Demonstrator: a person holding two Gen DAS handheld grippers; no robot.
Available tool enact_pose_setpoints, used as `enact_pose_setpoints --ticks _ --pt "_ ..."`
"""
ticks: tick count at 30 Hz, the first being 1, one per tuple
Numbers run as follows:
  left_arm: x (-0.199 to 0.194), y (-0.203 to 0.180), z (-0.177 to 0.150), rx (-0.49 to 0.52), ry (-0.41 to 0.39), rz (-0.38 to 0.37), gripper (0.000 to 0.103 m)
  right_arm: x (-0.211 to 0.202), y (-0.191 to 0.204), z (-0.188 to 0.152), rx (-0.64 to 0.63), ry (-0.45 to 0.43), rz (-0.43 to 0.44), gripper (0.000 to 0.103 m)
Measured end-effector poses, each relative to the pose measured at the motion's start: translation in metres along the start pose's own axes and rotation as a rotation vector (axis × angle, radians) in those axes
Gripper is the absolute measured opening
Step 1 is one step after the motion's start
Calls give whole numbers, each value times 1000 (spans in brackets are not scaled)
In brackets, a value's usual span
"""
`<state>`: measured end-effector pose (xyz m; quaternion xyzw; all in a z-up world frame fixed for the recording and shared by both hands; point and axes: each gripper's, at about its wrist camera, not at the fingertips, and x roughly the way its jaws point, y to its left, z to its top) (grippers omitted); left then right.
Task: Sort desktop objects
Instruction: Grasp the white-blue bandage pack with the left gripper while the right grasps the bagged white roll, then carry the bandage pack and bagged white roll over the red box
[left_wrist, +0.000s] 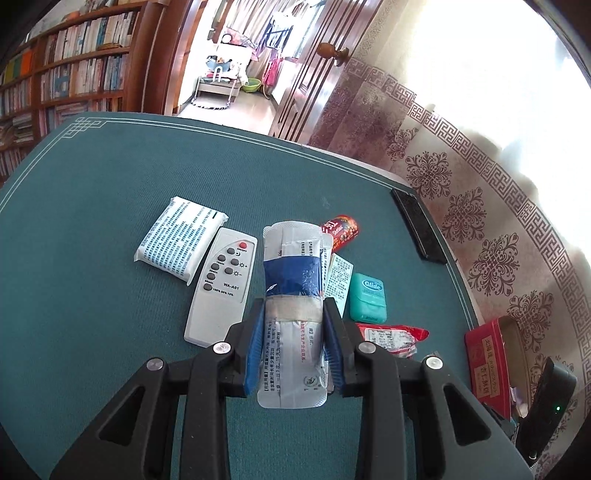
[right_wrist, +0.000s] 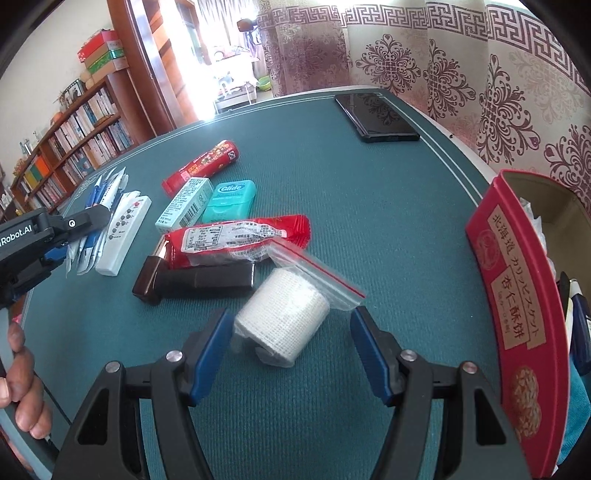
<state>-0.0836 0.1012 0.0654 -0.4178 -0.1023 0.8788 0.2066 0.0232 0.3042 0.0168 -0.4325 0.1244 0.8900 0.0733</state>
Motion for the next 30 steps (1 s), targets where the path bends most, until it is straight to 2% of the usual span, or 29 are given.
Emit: enact_pose_setpoints --ticks 1,3,4,6,11,18,24,30 --pt "0 -2 -1 3 1 -4 33 2 1 -1 -5 5 -3 69" --pt "-1 -7 -3 12 2 -13 33 3 3 -3 -32 -6 -34 53" --pt "-2 -9 -4 16 2 -17 33 4 4 -3 -45 -4 -51 49" --pt "-2 -14 -5 27 2 -24 33 2 2 -3 -39 -2 -43 46" --pt "-4 -26 -7 52 3 -42 33 -15 -4 -7 -17 -24 -37 44" --pt "-11 -46 -12 98 1 -76 33 -59 -12 -9 6 -115 -48 44" --pt "-18 -62 -17 137 -2 -102 33 -93 -42 -12 73 -179 -109 44" --pt "-26 -84 -26 185 9 -146 33 -115 -87 -22 155 -204 -186 44"
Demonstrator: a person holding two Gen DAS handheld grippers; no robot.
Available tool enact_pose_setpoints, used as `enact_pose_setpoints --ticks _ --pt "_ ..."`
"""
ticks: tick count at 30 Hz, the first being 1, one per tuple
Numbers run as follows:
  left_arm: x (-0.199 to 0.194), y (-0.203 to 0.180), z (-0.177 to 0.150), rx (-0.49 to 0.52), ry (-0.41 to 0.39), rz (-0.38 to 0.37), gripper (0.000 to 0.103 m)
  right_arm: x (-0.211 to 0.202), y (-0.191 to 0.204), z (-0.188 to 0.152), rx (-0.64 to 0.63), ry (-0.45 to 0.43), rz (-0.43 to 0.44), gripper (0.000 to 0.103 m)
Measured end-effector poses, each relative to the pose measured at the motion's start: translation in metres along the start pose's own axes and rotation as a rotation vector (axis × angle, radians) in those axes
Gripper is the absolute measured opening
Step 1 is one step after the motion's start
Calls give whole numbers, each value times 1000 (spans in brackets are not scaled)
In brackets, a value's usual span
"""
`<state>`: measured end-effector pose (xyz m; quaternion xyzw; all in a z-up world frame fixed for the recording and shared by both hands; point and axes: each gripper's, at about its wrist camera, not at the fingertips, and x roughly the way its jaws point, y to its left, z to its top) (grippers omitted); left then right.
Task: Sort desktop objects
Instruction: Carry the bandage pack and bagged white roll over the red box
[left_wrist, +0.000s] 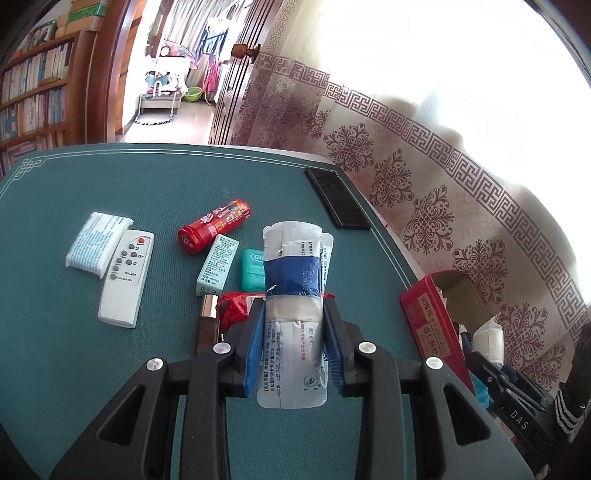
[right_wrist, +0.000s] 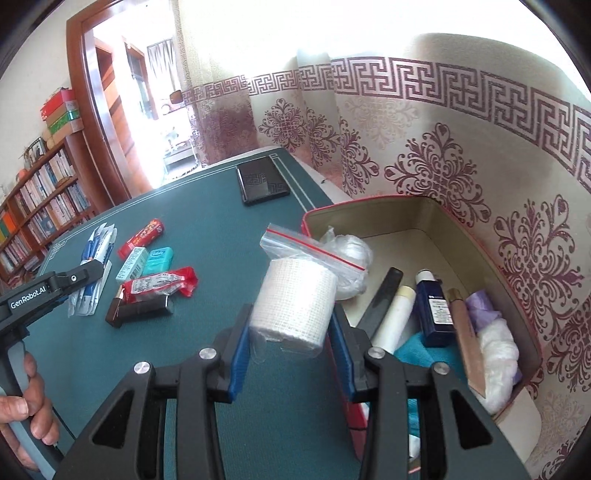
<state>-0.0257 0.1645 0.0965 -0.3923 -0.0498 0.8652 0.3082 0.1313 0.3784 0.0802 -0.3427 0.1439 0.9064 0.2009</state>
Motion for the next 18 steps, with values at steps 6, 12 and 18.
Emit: enact_pose_setpoints --ticks 6,12,18 --pt "-2 -28 -10 65 12 -32 33 -4 -41 -7 69 9 -64 44" --pt "-3 -56 -23 138 24 -68 33 5 -59 -16 99 50 -89 44" --pt "-2 -71 -31 181 36 -92 33 5 -69 -21 133 62 -84 51"
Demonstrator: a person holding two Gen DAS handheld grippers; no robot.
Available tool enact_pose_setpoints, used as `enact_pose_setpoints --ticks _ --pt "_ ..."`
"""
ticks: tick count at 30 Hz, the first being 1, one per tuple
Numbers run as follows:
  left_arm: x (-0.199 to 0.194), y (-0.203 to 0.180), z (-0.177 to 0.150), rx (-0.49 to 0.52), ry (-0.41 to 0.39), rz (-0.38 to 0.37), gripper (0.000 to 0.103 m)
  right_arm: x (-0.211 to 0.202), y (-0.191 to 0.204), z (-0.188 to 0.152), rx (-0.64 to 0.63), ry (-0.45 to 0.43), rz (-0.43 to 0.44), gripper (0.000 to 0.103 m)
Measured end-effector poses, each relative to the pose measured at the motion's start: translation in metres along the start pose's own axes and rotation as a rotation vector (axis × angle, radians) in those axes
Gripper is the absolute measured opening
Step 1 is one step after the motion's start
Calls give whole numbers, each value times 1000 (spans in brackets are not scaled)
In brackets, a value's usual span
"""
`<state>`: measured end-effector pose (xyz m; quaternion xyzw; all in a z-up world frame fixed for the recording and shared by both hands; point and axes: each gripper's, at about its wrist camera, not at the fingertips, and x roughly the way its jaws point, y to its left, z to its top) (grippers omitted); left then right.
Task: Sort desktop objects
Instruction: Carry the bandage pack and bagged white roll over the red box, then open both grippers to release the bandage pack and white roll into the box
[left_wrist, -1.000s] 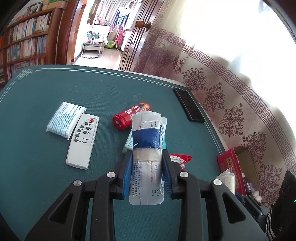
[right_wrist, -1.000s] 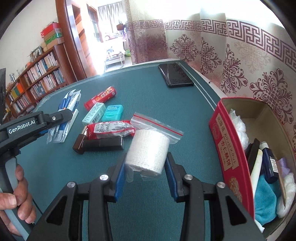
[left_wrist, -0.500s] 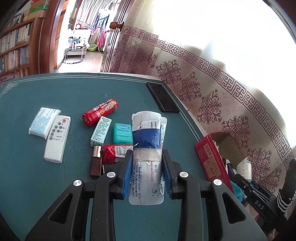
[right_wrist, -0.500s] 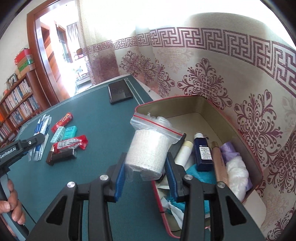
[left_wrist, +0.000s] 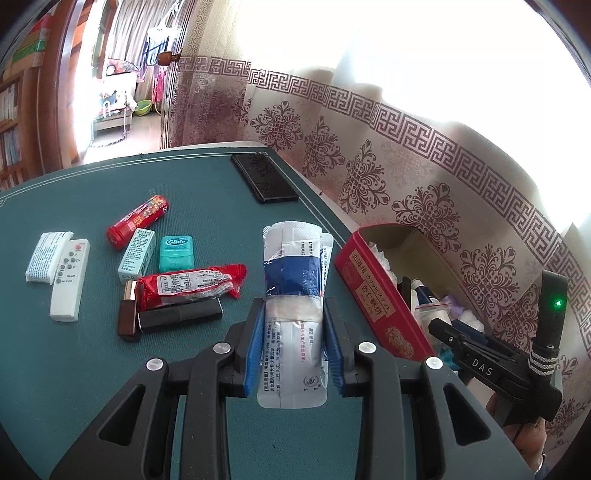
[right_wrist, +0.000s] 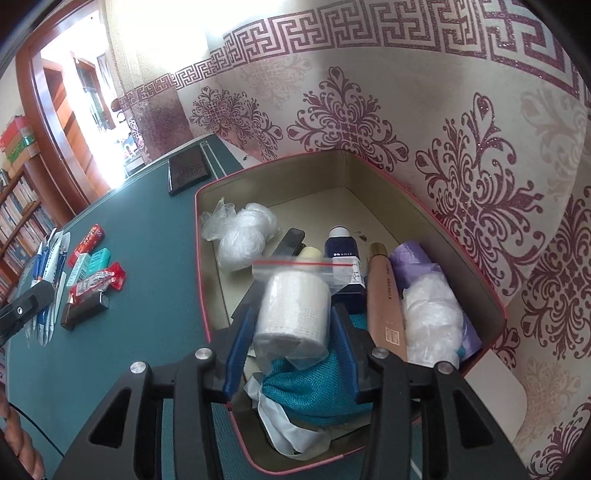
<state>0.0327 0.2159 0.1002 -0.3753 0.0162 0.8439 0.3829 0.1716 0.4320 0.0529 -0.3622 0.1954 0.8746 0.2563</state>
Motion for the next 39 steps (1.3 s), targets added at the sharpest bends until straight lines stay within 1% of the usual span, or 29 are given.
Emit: enact_pose_setpoints --ticks 1,2,3,12,15,20,26,34,37,39 --pt "0 -1 -1 2 3 -4 33 -2 0 0 -1 -7 -1 54" --pt "0 -2 -1 4 5 -8 33 -5 -1 -1 1 -14 2 60" --pt "1 -3 -2 6 8 -12 33 -6 -2 -1 3 -21 4 62" --pt "5 -24 -6 28 41 -34 33 -14 -15 -8 16 -29 17 63" --pt "11 -36 -9 38 74 -71 33 -18 -20 -10 23 -34 28 63" --pt "22 -65 -10 88 112 -102 33 -25 -28 -14 31 -52 35 63" --pt "32 -105 3 135 114 -131 33 -29 -37 -17 35 -72 54 65" --pt "66 -148 15 151 161 -172 33 -32 -44 -19 30 -88 90 66" --pt "81 -156 16 132 189 -177 34 -34 -48 -21 29 -97 94 67" --pt "91 -157 17 112 215 -174 35 -34 -51 -22 32 -98 99 70"
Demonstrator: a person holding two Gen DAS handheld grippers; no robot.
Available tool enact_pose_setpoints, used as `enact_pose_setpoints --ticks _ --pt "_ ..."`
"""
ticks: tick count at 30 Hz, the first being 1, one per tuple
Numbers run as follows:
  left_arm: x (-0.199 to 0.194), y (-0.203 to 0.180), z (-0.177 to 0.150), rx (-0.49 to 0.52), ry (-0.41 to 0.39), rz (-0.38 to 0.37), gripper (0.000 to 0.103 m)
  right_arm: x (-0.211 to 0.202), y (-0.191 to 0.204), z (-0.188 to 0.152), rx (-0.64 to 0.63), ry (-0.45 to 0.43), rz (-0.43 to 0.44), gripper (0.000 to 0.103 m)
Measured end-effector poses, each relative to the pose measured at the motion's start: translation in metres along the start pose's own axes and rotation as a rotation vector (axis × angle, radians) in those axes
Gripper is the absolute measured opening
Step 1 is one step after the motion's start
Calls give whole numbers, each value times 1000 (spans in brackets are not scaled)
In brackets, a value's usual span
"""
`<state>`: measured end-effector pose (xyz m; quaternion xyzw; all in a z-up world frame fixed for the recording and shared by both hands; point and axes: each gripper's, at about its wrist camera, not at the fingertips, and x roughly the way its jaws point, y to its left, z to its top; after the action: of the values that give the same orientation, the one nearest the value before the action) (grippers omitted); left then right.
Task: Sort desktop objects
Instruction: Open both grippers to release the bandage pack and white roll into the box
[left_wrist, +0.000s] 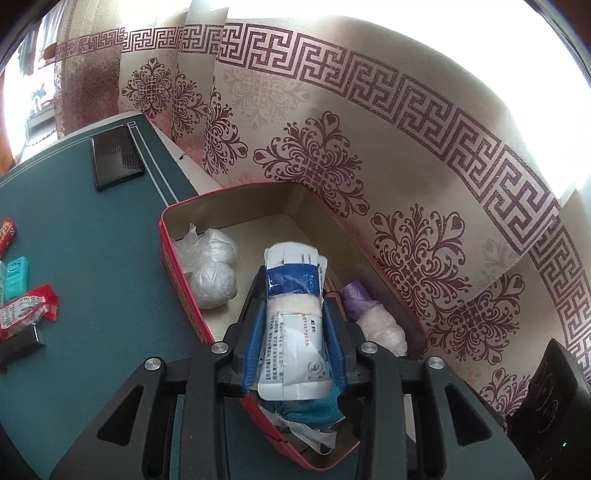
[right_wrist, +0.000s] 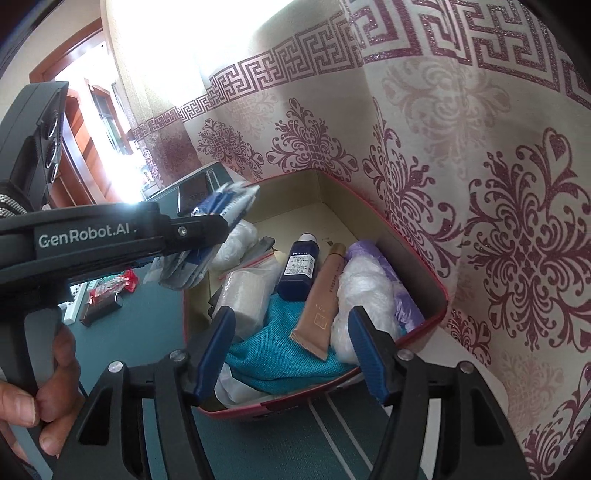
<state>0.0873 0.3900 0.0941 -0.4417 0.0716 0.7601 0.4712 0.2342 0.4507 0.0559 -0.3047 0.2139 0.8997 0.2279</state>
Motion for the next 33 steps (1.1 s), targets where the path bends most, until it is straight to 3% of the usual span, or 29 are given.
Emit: enact_pose_setpoints --ticks 4,17,24,32,33 --pt "5 6 -2 -30 12 7 50 -1 -1 -3 -14 -3 -6 72" --pt "-28 48 -14 -67 -43 83 51 4 15 -3 -41 2 -10 76" --pt "-55 98 -19 -141 -73 172 51 1 35 2 -68 -17 -2 79" --pt "-99 184 -28 -285 -141 355 51 3 71 6 -124 -25 36 80" --pt "-105 196 -31 -306 -149 383 55 4 76 6 -134 -24 42 80"
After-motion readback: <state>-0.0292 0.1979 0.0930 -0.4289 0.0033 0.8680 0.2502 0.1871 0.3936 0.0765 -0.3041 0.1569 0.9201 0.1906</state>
